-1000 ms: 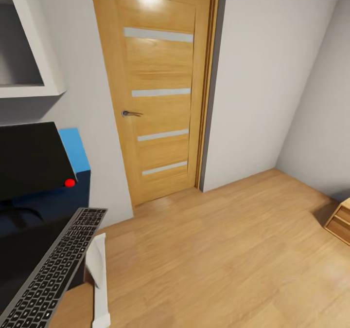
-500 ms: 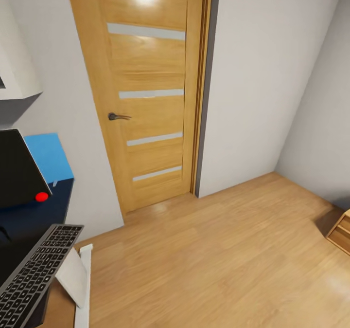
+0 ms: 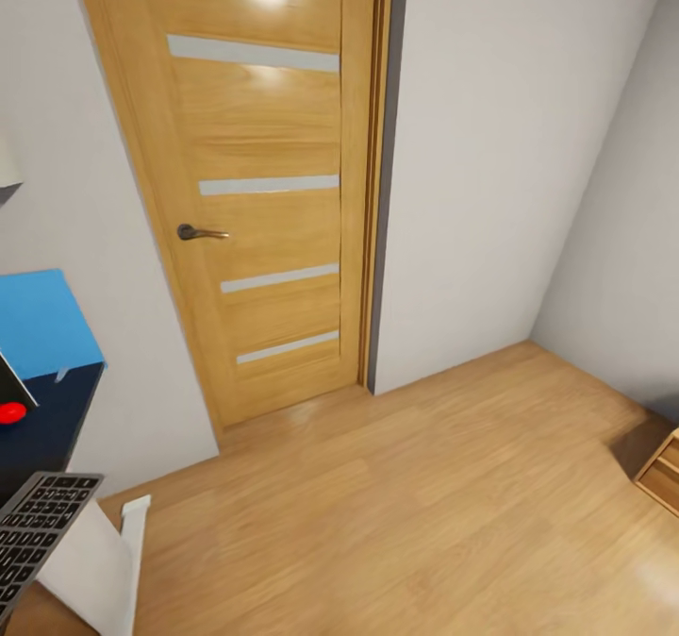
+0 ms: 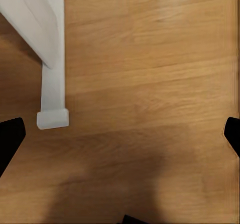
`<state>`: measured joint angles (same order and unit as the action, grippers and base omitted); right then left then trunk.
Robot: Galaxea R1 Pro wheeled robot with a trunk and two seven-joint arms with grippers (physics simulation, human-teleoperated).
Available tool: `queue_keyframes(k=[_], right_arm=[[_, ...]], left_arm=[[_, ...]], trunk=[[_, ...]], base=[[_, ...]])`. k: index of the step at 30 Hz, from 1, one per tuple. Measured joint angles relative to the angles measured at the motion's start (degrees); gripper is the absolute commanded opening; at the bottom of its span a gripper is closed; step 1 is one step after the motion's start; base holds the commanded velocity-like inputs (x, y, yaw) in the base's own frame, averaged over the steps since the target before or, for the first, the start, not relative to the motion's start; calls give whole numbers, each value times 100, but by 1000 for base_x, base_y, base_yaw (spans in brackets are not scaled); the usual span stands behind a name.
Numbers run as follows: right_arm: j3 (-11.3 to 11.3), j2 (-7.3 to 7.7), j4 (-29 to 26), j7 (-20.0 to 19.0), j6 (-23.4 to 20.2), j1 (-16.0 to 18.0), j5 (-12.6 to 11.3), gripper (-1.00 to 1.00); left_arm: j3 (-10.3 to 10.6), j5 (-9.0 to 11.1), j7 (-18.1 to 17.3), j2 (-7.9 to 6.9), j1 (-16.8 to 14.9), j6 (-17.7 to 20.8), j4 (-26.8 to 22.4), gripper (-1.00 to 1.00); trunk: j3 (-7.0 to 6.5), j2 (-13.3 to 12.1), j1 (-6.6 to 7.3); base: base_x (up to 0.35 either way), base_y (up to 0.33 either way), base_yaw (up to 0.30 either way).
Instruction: In the bedroom, organize the workspace by keeping the computer under the desk, ensuring the monitor is on the desk, placing the keyboard on the desk next to the monitor, placing the mouse on the desk next to the keyboard, moving the folder from the swivel chair onto the desk next to the mouse, stacking the notebook on top of the folder with the pen on top of the notebook, and positioning the swivel chair next to the desk.
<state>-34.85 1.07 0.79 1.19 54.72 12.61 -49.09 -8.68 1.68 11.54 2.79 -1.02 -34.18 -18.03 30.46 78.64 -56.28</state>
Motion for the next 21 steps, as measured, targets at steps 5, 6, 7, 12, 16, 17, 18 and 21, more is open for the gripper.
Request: queue_keyframes(k=[5,6,7,12,16,17,18,21], right_arm=[[-7,0,0,-2,7,0,4,100],[-8,0,0,-2,12,0,5,100],[-8,0,0,-3,13,0,5,100],[-9,0,0,-2,22,1,6,100],[-10,0,0,-1,25,1,6,100],[-10,0,0,0,27,1,6,100],[-10,0,0,0,28,1,6,100],[-12,0,0,0,30,1,6,100]], left_arm=[[0,0,0,0,1,0,0,100],[0,0,0,0,0,0,0,100],[0,0,0,0,0,0,0,100],[0,0,0,0,2,0,-1,100],[0,0,0,0,1,1,-1,100],[0,0,0,0,1,1,-1,100],[0,0,0,0,1,1,-1,100],[-1,0,0,0,2,1,-2,100]], trunk=[[0,0,0],[0,0,0],[0,0,0],[0,0,0],[0,0,0],[0,0,0],[0,0,0],[0,0,0]], base=[[297,-172,4],[299,-169,41],[299,-169,60],[299,-169,139],[299,-168,218],[299,-168,242],[299,-168,248],[299,-168,258]])
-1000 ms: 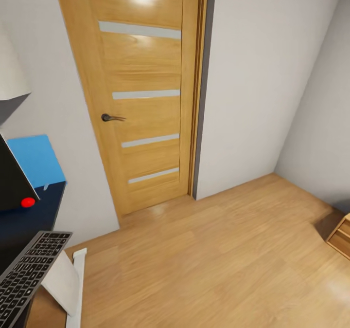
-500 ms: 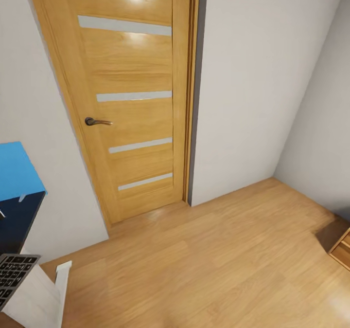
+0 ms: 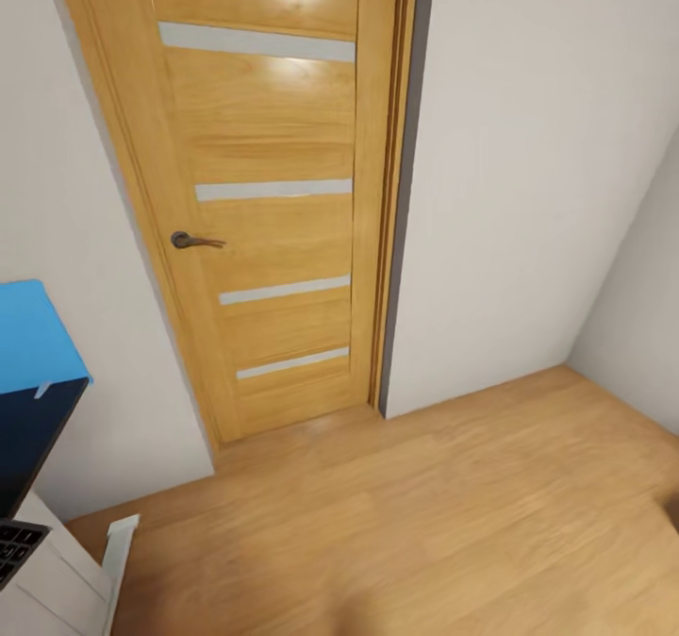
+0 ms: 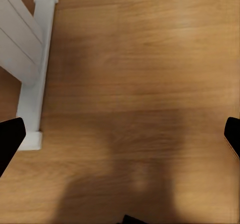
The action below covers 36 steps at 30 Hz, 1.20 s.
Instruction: In the bedroom, organize the workspace by keeping the computer under the desk, ensuring the monitor is on the desk, placing the keyboard on the desk next to the monitor, placing the mouse on the desk next to the keyboard, moving the folder from the swivel chair onto the desk next to the mouse, stacking the notebook on top of the folder with the pen on top of the notebook, and positioning the swivel chair next to the desk.
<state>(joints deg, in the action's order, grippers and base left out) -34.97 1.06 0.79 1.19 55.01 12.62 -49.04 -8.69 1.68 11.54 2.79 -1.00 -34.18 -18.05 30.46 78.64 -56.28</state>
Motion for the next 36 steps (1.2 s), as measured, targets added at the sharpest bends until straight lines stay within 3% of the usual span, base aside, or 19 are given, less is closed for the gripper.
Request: queue_keyframes(k=[17,24,36], right_arm=[[-17,-6,0,2,108,0,0,100],[-4,-212,14,15,484,-1,14,100],[12,-228,16,17,482,-1,4,100]], left_arm=[[1,2,1,0,-1,19,30,100],[4,7,0,-5,1,267,35,100],[9,8,1,-9,-1,279,34,100]], trunk=[[0,0,0],[0,0,-1],[0,-1,-3]], base=[[291,-186,274],[216,-245,279],[106,-139,280]])
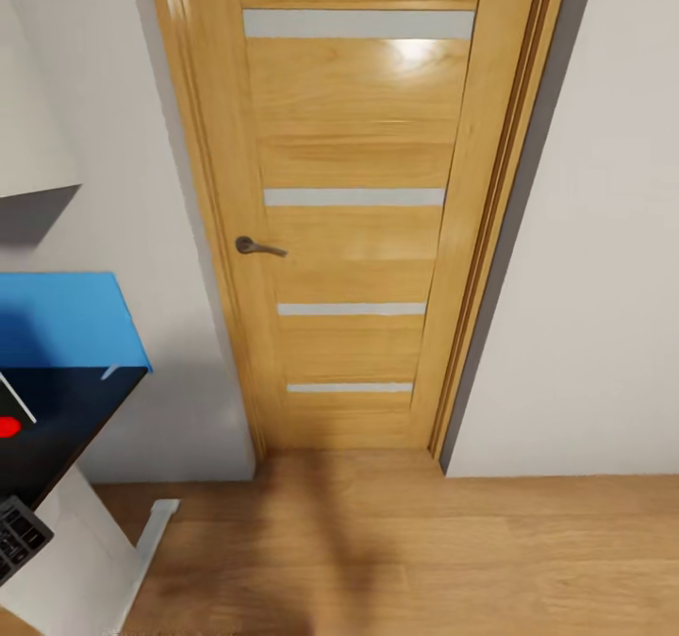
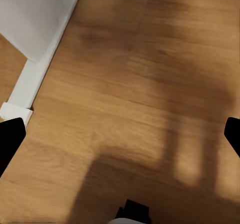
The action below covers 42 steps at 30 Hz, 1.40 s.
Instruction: In the bedroom, organize the workspace by keeping the computer under the desk, ensuring the monitor is on the desk, placing the keyboard on the desk next to the monitor, placing the mouse on the desk next to the keyboard, moving the folder from the swivel chair onto the desk next to the mouse, stacking the notebook on top of the folder with the pen on top of the notebook, and positioning the swivel chair next to the desk.
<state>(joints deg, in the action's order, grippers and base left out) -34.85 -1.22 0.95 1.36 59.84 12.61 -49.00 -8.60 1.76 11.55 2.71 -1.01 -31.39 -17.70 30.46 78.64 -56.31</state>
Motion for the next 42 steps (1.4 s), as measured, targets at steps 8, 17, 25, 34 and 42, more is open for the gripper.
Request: queue_keyframes(k=[8,17,25,34,42], right_arm=[[-1,-6,0,0,2,0,4,100],[0,-7,0,0,2,0,7,100],[0,-7,0,0,0,0,8,100],[-9,-16,0,0,0,0,8,100],[-8,-16,5,0,-1,0,7,100]], left_arm=[[-6,0,9,0,0,3,2,100],[-5,6,15,-1,-1,3,1,100],[-9,8,17,-2,0,3,0,100],[-10,8,21,0,0,2,-1,100],[-10,8,26,0,0,3,-1,100]], trunk=[[0,0,0],[0,0,0],[0,0,0],[0,0,0],[0,0,0]], base=[[3,-165,281],[0,-248,281],[0,-122,281],[0,-5,281],[0,0,281]])
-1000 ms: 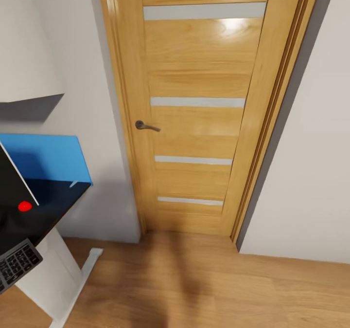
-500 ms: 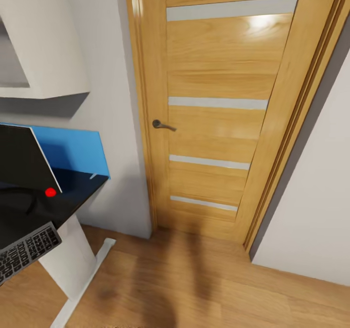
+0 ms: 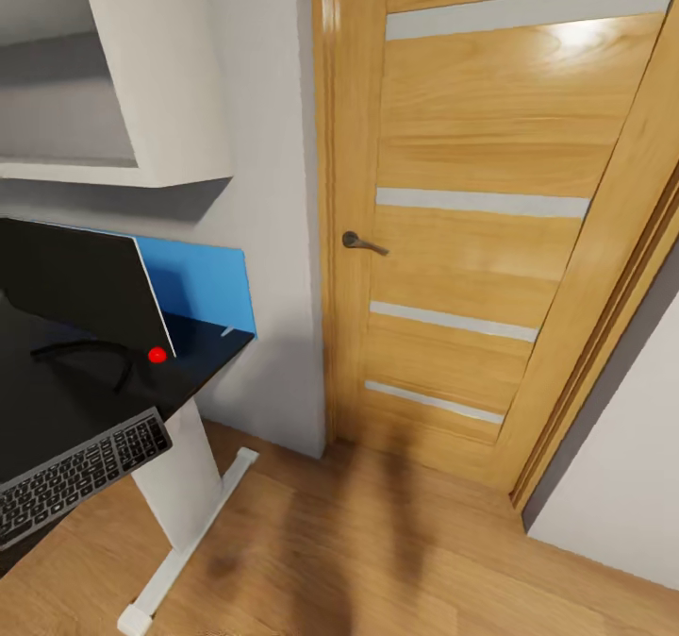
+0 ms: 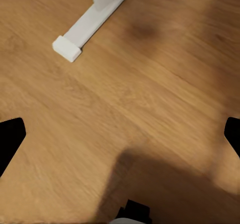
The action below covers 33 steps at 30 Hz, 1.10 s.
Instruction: In the bedroom, organize the workspace by keeping the computer under the desk, ensuring the monitor is on the desk, placing the keyboard on the desk next to the monitor, placing the mouse on the desk next to the keyboard, moving the folder from the swivel chair onto the desk next to the mouse, stacking the notebook on top of the folder with the pen on top of the notebook, and positioning the swivel chair next to the desk.
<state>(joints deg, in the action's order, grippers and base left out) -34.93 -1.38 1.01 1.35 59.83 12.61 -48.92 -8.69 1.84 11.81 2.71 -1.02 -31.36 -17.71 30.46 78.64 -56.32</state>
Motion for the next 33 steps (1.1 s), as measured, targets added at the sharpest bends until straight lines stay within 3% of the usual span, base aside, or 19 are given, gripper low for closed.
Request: queue_keyframes(k=[33], right_arm=[[0,0,-3,-1,0,0,1,100]], left_arm=[[9,-6,-20,0,3,10,1,100]], trunk=[[0,0,0]], base=[[0,0,281]])
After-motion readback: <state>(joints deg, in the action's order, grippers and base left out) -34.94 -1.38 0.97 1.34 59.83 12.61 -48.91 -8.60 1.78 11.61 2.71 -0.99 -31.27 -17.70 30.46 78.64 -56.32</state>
